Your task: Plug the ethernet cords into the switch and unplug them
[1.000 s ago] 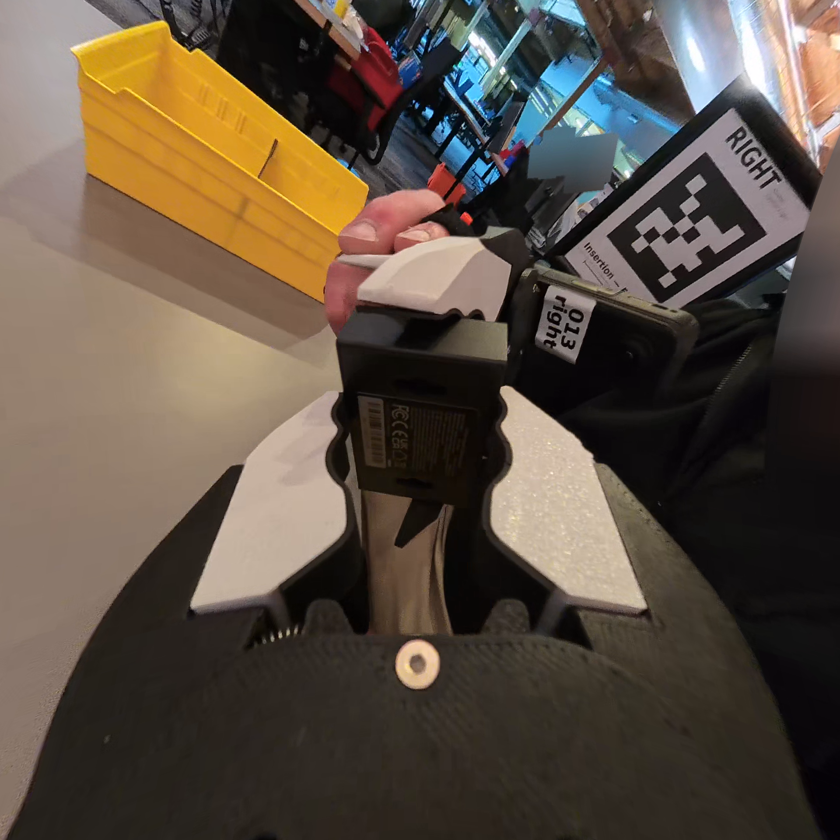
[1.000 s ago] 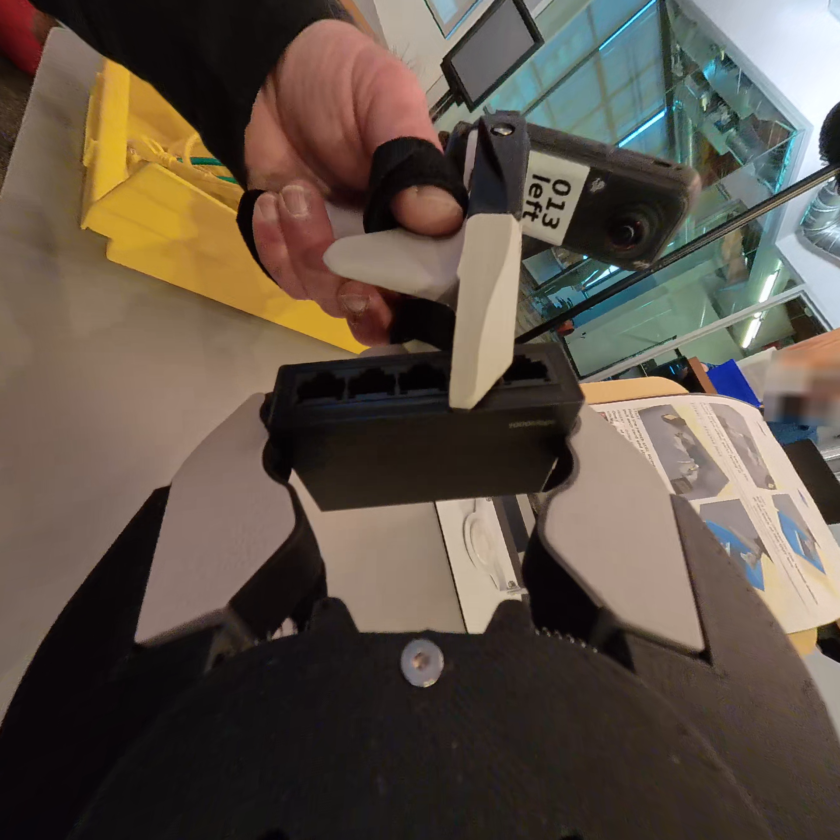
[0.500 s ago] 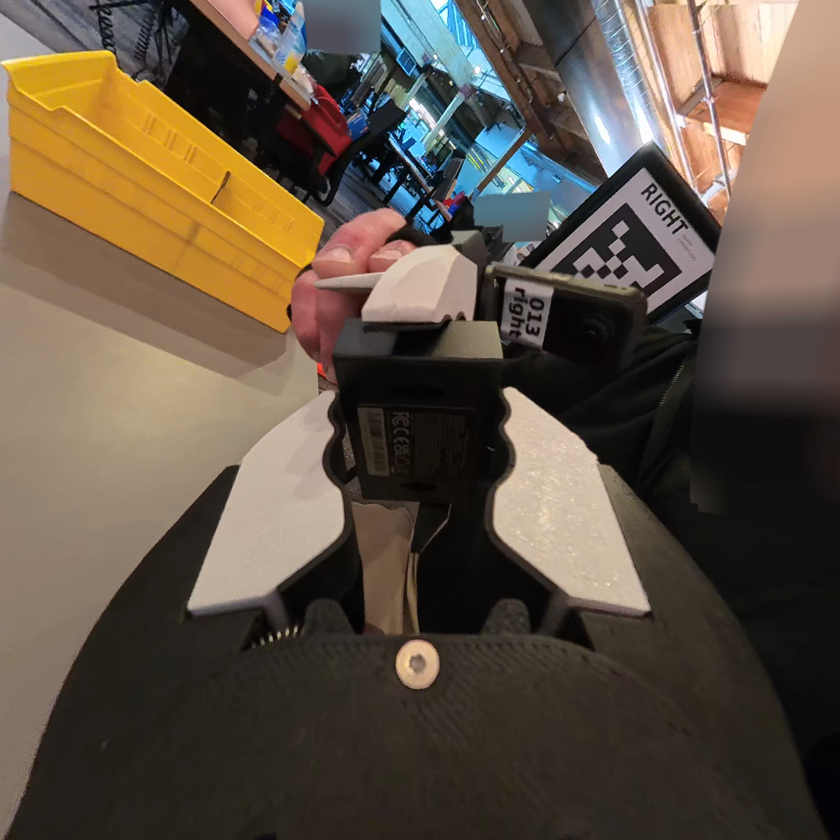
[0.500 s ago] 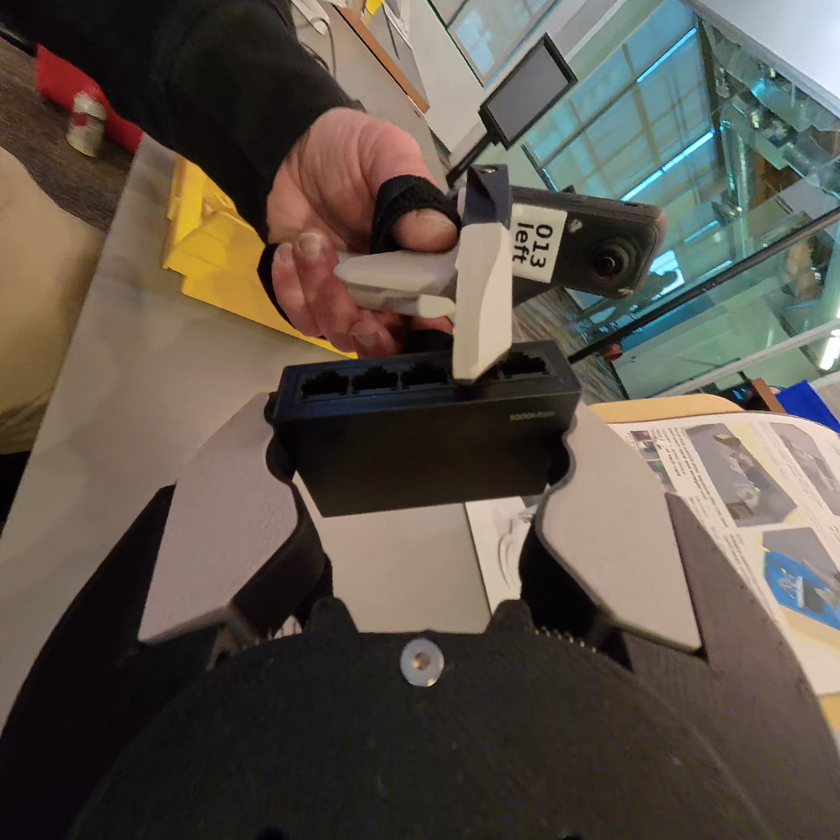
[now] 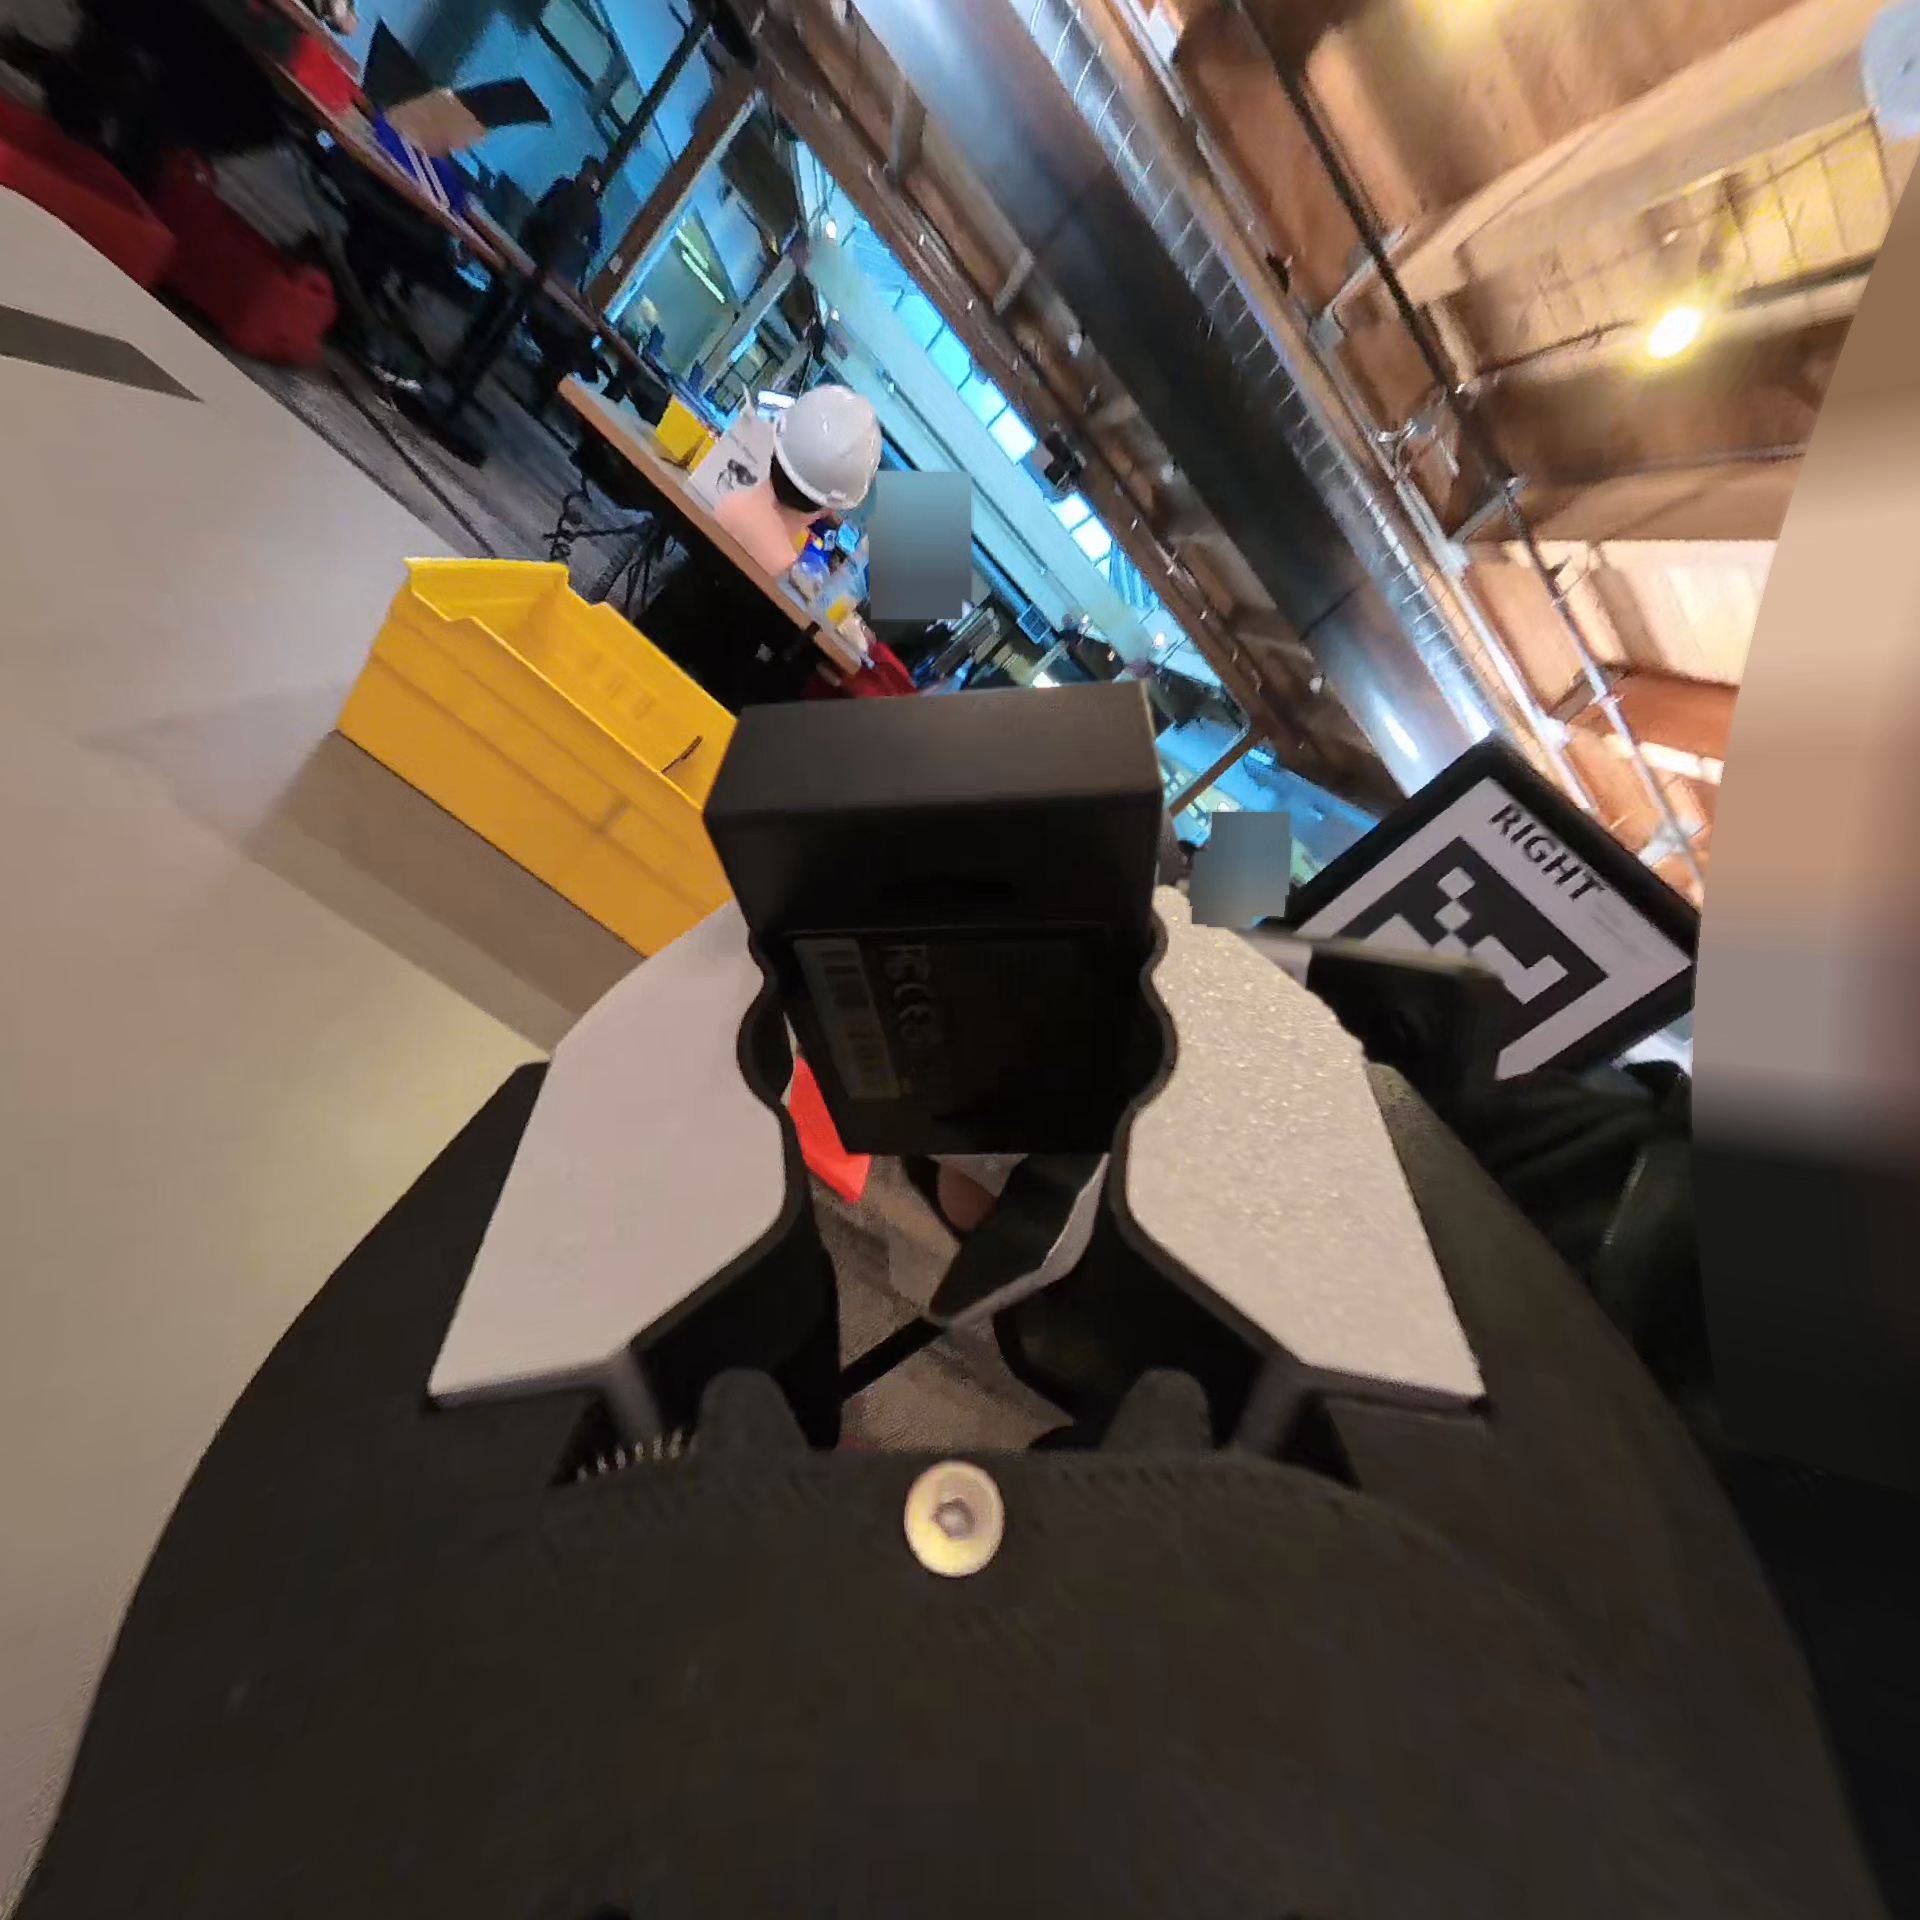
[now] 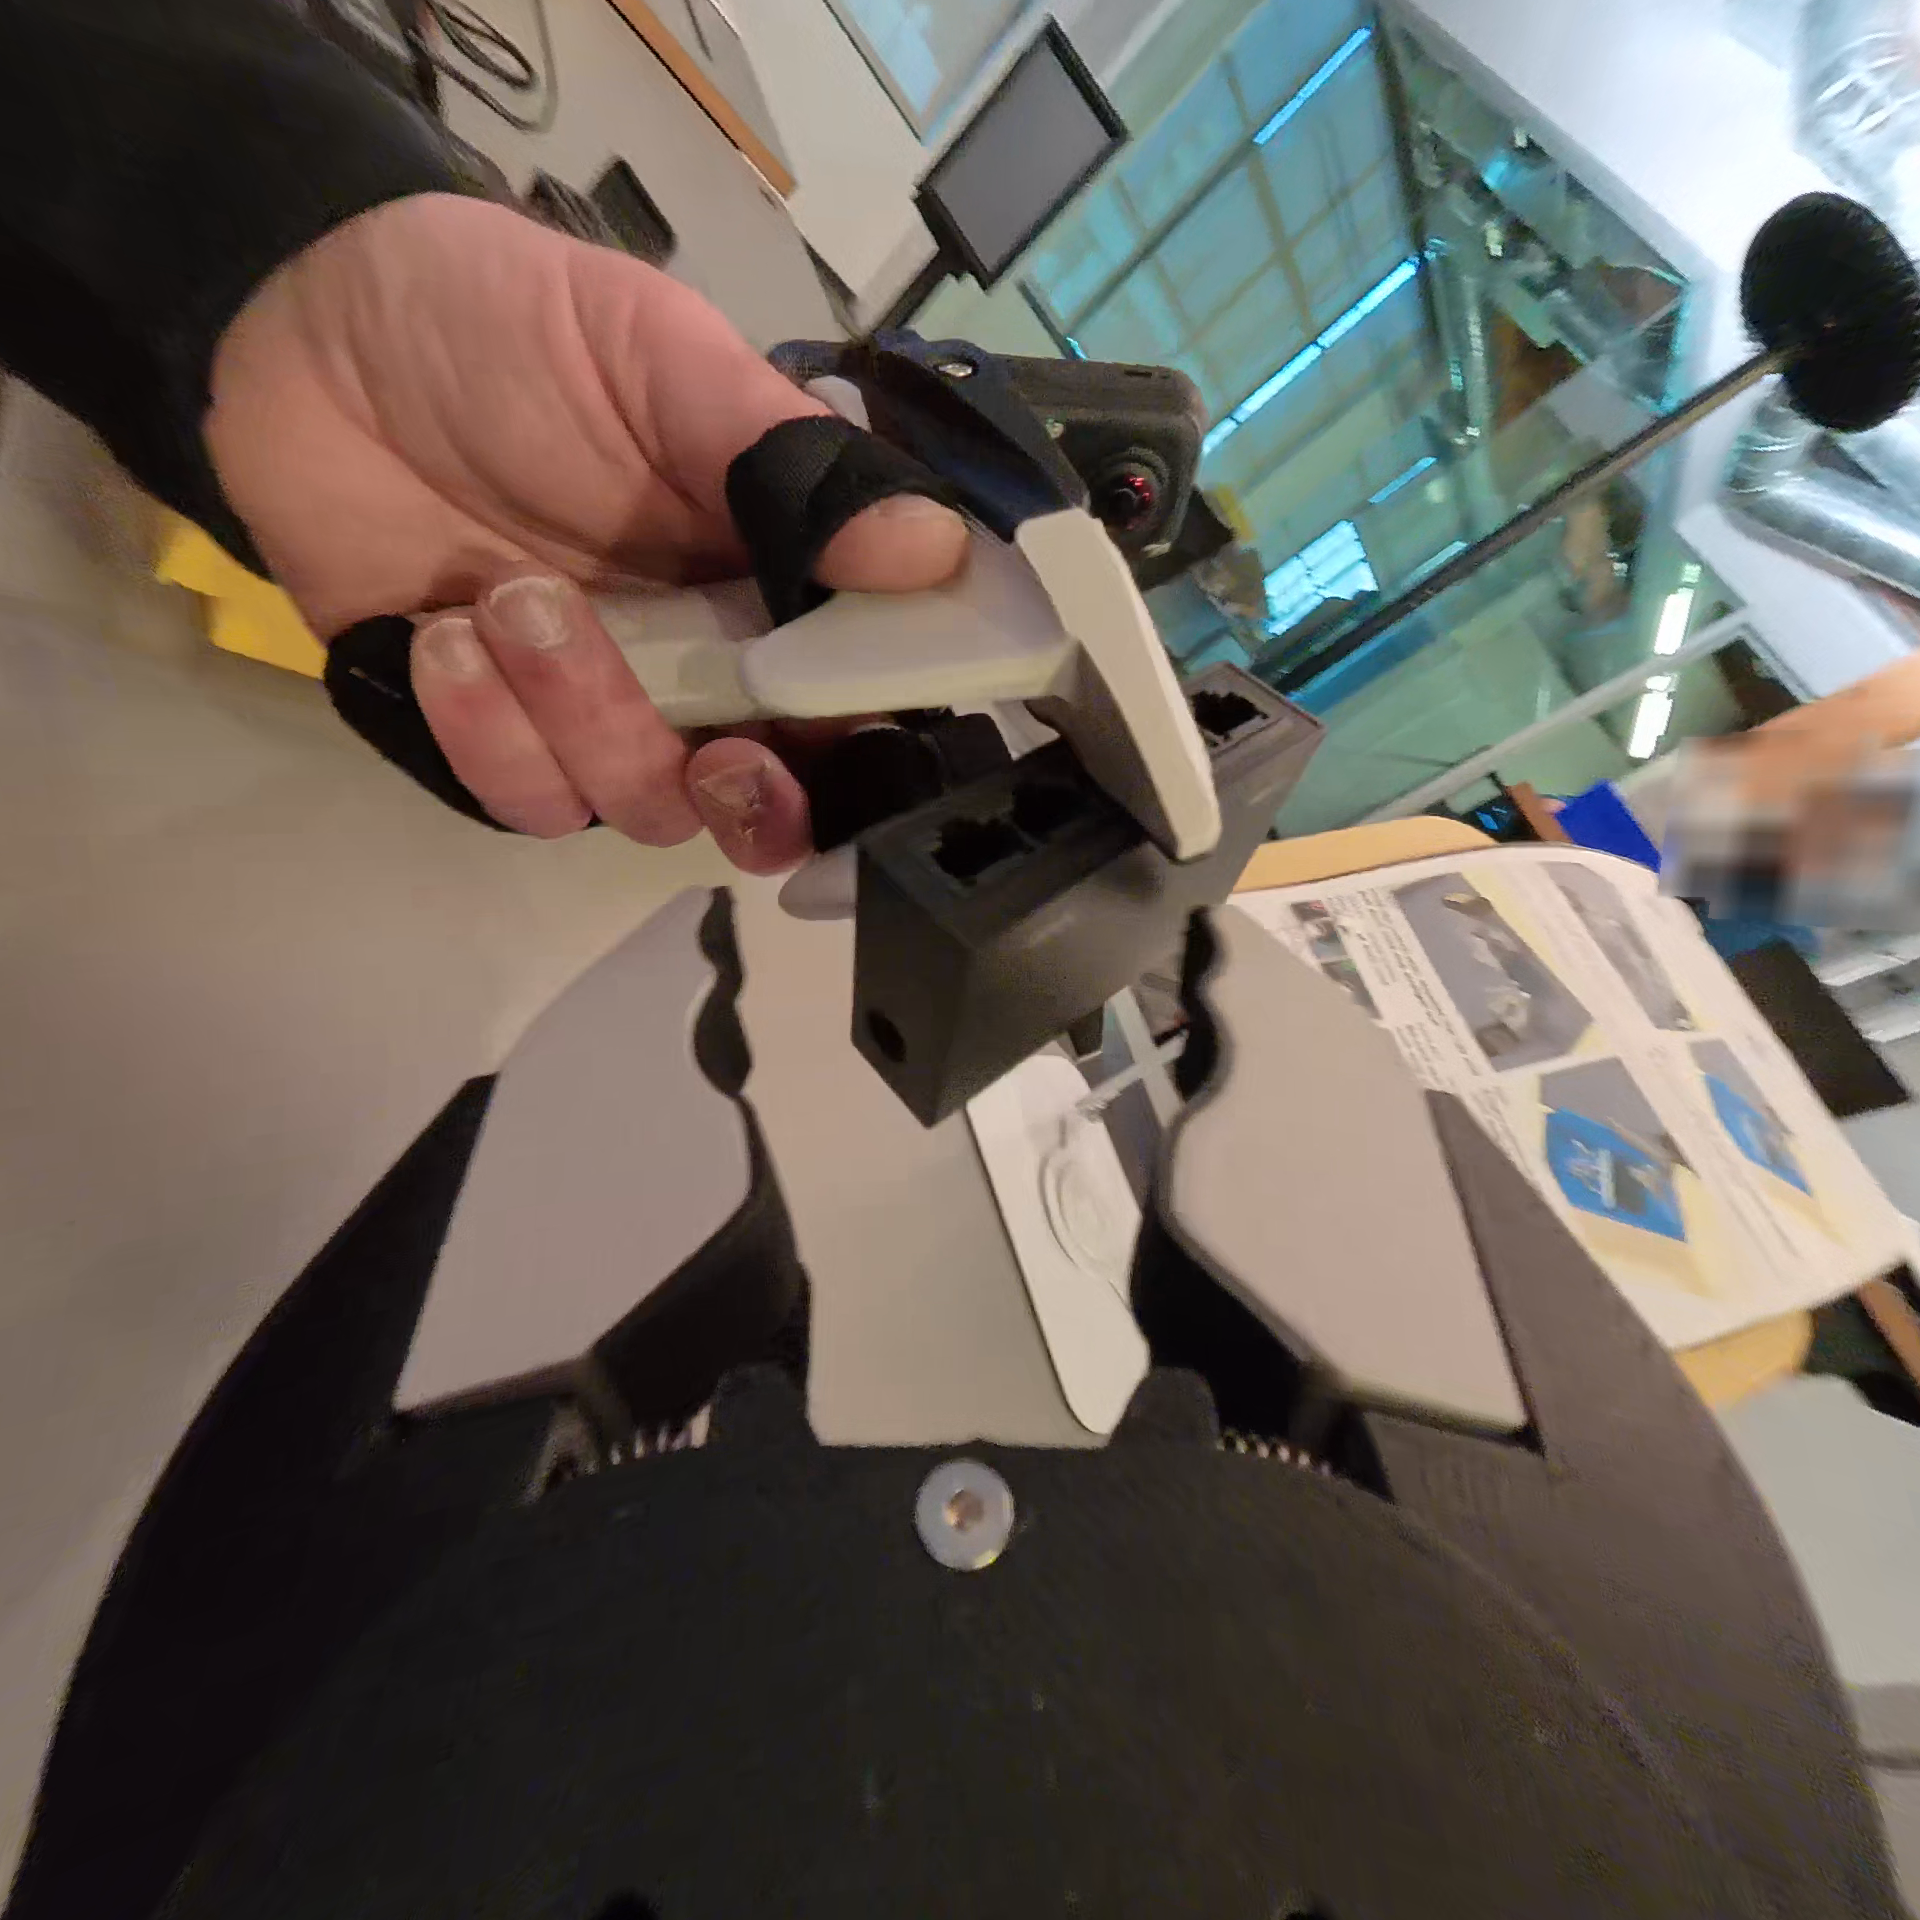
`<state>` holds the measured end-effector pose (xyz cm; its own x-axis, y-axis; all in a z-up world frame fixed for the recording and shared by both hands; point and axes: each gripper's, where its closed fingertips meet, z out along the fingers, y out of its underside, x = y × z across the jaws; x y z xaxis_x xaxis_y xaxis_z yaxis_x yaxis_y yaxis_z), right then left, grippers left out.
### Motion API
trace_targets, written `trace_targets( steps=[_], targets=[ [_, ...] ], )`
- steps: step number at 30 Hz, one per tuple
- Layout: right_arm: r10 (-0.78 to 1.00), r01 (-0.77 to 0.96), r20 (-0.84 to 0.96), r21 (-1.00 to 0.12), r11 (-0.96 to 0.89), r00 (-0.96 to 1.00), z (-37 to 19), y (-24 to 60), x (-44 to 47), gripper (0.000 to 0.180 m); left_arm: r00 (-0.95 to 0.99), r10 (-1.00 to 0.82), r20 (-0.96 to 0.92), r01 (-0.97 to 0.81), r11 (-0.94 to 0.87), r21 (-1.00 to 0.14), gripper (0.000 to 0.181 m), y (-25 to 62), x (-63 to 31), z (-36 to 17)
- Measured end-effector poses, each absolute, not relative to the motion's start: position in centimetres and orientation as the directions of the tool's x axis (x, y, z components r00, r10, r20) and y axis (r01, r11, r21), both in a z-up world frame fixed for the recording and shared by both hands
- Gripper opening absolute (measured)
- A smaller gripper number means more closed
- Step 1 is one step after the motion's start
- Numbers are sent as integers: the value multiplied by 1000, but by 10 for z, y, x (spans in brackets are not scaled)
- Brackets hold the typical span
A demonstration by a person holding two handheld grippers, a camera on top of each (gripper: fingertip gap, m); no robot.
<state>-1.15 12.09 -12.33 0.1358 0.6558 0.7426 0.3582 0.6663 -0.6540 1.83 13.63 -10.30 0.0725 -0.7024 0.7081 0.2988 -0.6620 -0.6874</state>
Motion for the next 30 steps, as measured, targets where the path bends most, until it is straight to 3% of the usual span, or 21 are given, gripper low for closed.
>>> trace_targets(
  steps=[1, 3, 8, 13, 16, 19, 23, 28, 30],
  targets=[
    [629, 376, 759, -640, 671, 170, -124, 121, -11, 68, 54, -691, 721, 315, -674, -669, 62, 136, 21, -104],
    [579, 429, 776, -625, 652, 250, -122, 129, -8, 49, 37, -662, 749, 363, -689, -627, 62, 138, 23, -108],
    [623, 404, 733, -675, 618, 271, -118, 133, 2, 30, 19, -653, 757, 379, -697, -610, 66, 135, 22, -108],
    [846, 316, 512, -835, 451, 146, -107, 138, 18, 27, 314, -760, 568, 250, -511, -822, 64, 134, 12, -111],
    [943, 309, 329, -892, 330, -55, -109, 132, 28, 26, 471, -800, 372, 110, -365, -924, 65, 136, 1, -110],
    [963, 427, 155, -872, 239, -222, -126, 131, 39, 26, 504, -842, 193, -66, -260, -963, 67, 128, 3, -110],
    [895, 493, -56, -849, 191, -442, -132, 105, 46, 26, 468, -883, 44, -337, -224, -915, 70, 117, 21, -137],
    [842, 628, -133, -728, 274, -522, -150, 95, 46, 27, 347, -934, 88, -415, -237, -878, 28, 93, 44, -157],
    [834, 643, -135, -706, 298, -535, -153, 96, 45, 27, 371, -921, 116, -395, -270, -878, 27, 96, 43, -161]
  ],
)
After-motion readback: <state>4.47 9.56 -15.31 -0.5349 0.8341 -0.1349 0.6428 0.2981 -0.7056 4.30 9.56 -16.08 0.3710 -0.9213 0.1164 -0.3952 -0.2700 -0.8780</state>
